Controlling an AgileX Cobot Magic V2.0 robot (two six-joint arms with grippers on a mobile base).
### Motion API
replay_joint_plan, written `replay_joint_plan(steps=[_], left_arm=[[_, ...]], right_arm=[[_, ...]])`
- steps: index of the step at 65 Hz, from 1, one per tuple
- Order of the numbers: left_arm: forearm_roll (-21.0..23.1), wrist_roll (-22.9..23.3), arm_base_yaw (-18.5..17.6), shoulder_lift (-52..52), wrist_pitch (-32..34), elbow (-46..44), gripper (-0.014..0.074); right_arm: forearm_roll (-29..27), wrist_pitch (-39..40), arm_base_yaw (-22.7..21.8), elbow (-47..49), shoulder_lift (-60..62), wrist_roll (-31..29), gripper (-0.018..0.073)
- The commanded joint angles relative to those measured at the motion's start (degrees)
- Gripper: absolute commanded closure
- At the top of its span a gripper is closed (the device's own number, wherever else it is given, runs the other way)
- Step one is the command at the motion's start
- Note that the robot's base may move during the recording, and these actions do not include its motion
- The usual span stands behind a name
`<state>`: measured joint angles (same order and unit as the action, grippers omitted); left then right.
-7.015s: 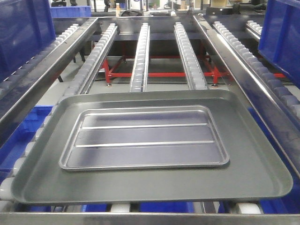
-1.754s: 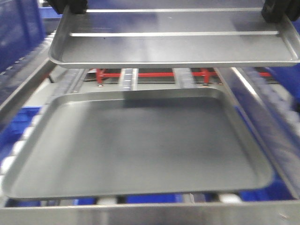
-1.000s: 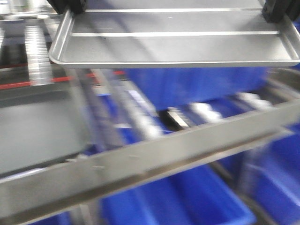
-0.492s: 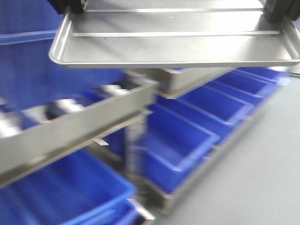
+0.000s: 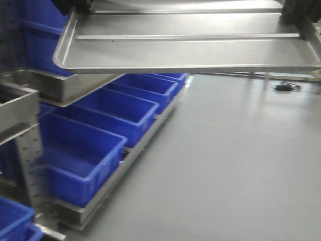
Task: Grab silver tray and place in blue box
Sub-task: 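Hold the tray with both grippers while the base drives to the blue bin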
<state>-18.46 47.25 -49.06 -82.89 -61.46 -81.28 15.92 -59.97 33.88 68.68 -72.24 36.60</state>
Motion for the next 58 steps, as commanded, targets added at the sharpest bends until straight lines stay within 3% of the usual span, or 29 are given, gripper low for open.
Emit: replay_joint_plan(steps=[1,58], left_arm=[[-3.24,-0.33,-0.14,2.01,-0.49,-2.04,0.0694],[-3.24,-0.33,-0.14,2.01,-0.49,-2.04,0.0694]], right_arm=[[4.25,0.14,-0.43,1.95,1.56,-0.59,0.05],[4.25,0.02,-0.43,1.95,1.56,-0.59,0.05]])
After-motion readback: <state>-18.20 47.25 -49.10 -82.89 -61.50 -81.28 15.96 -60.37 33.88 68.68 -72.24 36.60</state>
